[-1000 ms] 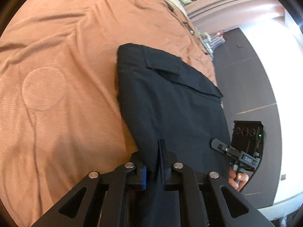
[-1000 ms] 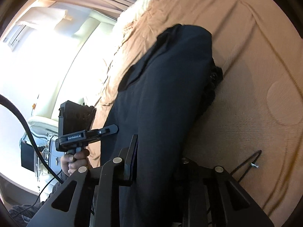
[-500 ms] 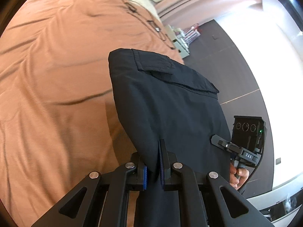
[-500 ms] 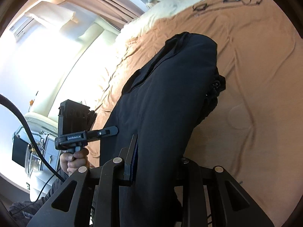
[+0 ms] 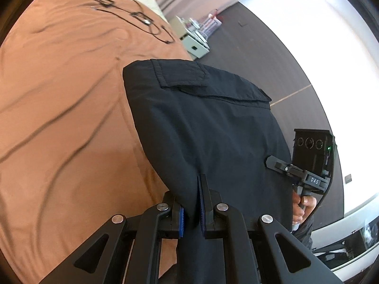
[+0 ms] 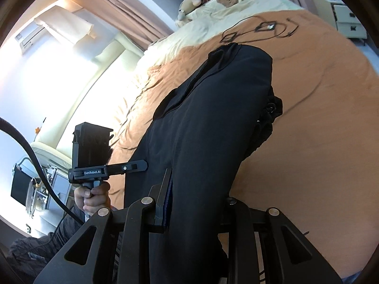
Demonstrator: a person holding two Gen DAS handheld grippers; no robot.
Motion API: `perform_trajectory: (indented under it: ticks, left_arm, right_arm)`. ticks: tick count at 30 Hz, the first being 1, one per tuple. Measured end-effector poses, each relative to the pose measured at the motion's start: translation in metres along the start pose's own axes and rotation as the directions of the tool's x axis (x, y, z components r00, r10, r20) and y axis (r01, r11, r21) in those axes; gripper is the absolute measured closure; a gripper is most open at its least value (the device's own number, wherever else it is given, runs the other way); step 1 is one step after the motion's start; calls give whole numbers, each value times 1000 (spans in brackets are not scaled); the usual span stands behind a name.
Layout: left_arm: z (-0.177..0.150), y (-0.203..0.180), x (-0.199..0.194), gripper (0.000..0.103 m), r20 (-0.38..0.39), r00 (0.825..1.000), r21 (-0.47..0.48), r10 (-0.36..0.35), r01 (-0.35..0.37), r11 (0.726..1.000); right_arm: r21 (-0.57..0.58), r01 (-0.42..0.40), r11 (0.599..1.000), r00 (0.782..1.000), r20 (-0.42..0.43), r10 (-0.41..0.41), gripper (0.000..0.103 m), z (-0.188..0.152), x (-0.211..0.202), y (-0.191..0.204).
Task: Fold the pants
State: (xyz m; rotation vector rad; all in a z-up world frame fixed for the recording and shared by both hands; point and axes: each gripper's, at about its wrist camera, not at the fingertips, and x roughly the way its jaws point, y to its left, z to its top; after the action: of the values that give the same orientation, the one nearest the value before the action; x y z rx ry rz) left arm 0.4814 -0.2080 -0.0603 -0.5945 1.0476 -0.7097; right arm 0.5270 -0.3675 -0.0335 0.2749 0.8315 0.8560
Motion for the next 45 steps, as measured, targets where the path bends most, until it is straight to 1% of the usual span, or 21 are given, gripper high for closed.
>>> perform_trajectory:
  ticks: [5,7,12,15,21,27,32,37,40,43,45]
  left_arm:
    - [17,-28,39,93,-20,1000,38,-15,16,999]
    - [24,-34,53,93,-31,999,49,-20,21,999]
    - [37,-57,92,93,-70,997,86,-30,36,996]
    - [44,-68,115,93,-95,995,105,-35,45,993]
    - [57,-79,157,93,-128,990,114,-55,70,991]
    - [61,-92,202,93,-161,984,126,-79,100,987]
    - [69,-88,236,93,-193,977,127,-87,113,985]
    - [71,-86,254,93,-197,977,126,-85,111,986]
    - [66,-82,257,93,-203,976,121,-83,110,987]
    - [57,-81,263,93,-214,974,136,-74,105,985]
    - [49,-83,267,93,-219,973,129,-79,110,986]
  right_arm:
    - [2,24,1000,999,22,-24,81,6,-27,-15]
    - [7,32,999,999,30,-32,81,8,-39,-24]
    - [15,17,1000,999,31,-18,81,13,-77,-56]
    - [9,25,1000,999,29,-25,81,13,-89,-69]
    - [-32,57,998,998,34,-55,81,14,-114,-88]
    - [-48,84,995,996,29,-82,81,14,-137,-107]
    - [-57,116,992,993,3,-116,81,17,-147,-118]
    - [-54,139,989,990,-18,-140,81,28,-147,-126]
    - [-70,150,986,988,-38,-153,81,30,-144,-129]
    - [-119,164,979,981,-89,-175,81,33,-136,-127]
    - [-114,161,980,981,-92,-172,81,38,-135,-133]
